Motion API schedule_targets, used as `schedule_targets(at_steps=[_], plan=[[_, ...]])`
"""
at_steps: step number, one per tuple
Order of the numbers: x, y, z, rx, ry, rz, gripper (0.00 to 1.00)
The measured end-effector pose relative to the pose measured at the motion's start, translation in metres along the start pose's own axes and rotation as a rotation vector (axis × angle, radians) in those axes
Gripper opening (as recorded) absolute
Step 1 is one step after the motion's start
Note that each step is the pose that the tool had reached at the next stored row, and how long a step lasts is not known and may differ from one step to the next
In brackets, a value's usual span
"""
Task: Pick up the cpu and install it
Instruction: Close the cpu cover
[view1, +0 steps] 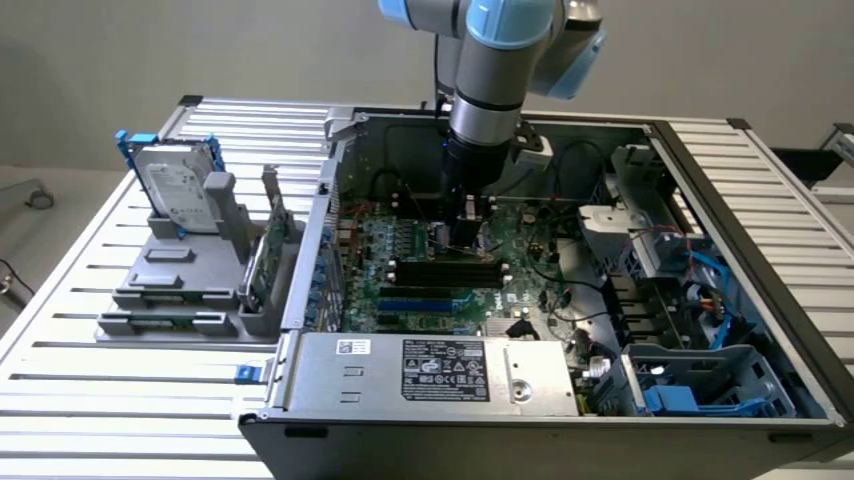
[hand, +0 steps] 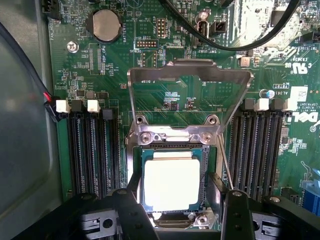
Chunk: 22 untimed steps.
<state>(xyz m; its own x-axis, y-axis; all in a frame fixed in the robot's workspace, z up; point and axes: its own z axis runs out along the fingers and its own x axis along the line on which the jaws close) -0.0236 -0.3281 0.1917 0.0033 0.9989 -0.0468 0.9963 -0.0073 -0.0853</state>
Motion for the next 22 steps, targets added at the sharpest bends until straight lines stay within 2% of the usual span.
schedule_targets(at_steps=[14,17,22], plan=[[-0.0004,0.0001,0.0002,0.0041,-0.003,0.004,0.62],[-0.0008,0.0,-0.0017,0.0072,-0.0038,0.009,0.62],[-0.0008,-0.0002,-0.0052,0.0083,-0.0028,0.014,0.62]])
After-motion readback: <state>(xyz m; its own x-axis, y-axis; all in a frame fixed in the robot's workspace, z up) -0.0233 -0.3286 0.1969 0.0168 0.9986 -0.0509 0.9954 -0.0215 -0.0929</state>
